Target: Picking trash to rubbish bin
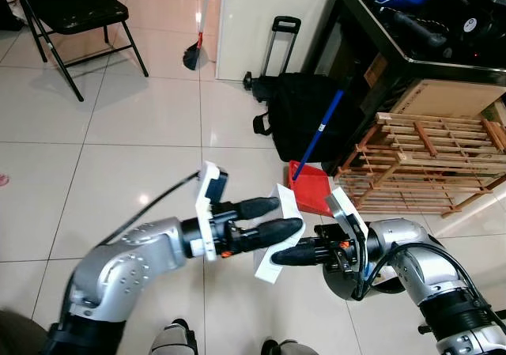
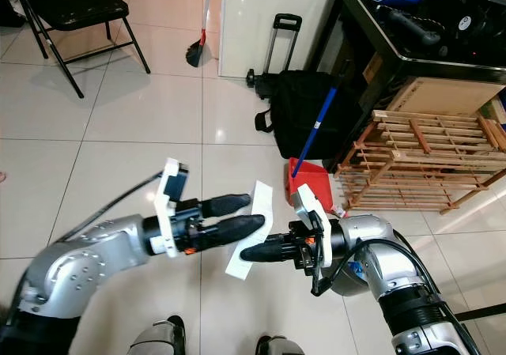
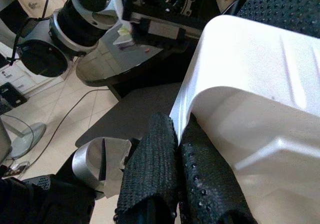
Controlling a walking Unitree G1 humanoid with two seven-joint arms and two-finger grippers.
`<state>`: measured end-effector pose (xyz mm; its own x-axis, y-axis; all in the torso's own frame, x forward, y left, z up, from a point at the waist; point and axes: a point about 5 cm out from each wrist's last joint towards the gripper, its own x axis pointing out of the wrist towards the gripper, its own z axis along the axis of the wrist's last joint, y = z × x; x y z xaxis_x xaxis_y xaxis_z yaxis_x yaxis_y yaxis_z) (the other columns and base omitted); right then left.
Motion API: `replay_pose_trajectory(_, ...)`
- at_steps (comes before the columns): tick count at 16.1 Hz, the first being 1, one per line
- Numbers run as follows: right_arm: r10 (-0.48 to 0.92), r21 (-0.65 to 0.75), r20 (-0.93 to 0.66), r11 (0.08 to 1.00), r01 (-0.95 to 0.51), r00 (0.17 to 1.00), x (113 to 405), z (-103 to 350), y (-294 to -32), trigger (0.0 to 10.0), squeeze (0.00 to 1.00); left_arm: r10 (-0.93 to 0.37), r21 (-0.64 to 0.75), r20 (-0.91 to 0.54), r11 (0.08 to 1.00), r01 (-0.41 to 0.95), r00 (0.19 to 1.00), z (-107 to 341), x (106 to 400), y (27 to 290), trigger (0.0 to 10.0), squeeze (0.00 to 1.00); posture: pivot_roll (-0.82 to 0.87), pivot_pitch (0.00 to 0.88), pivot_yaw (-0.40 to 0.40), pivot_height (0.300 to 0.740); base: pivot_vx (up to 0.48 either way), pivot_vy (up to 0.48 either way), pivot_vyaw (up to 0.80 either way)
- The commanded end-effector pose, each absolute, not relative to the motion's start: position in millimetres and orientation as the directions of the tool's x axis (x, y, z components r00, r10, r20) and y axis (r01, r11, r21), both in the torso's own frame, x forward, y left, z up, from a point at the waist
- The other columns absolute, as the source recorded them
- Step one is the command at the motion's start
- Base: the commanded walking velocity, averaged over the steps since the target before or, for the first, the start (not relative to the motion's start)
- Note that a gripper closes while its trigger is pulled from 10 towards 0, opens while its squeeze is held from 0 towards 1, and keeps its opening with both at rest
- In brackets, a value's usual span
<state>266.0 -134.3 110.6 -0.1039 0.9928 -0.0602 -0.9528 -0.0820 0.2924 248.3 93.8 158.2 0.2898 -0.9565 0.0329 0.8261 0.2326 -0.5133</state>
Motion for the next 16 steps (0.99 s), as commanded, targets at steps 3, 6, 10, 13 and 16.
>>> replay_pose_trajectory(3,0.992,0.281,-0.078,-0.071,-0.957,-0.097,267.4,113.5,-139.7,10.0,0.49,-0.967,-0.552,0.047,0.184,0.813,0.251,153.4,238.2,87.5,10.0,0.0,-0.06,0.152,-0.15,0.74,0.0,0.0,0.0)
replay_pose_trajectory(6,0.992,0.276,-0.08,-0.067,-0.959,-0.093,269.4,114.9,-139.5,10.0,0.49,-0.965,-0.564,0.037,0.195,0.802,0.261,148.5,232.9,89.7,10.0,0.0,-0.06,0.145,-0.147,0.74,0.0,0.0,0.0)
replay_pose_trajectory(10,0.992,0.276,-0.08,-0.07,-0.958,-0.096,269.5,114.4,-139.1,10.0,0.49,-0.958,-0.58,0.033,0.213,0.787,0.283,145.8,227.2,94.3,10.0,0.0,-0.05,0.139,-0.15,0.74,0.0,0.0,0.0)
replay_pose_trajectory(13,0.991,0.274,-0.076,-0.086,-0.958,-0.111,268.7,116.0,-136.7,10.0,0.49,-0.961,-0.567,0.028,0.212,0.796,0.276,145.9,232.9,91.5,10.0,0.0,-0.06,0.144,-0.151,0.74,0.0,0.0,0.0)
replay_pose_trajectory(16,0.99,0.278,-0.072,-0.097,-0.956,-0.122,266.6,115.4,-134.6,10.0,0.49,-0.968,-0.557,0.024,0.193,0.808,0.248,147.6,236.2,87.5,10.0,0.0,-0.06,0.15,-0.15,0.74,0.0,0.0,0.0)
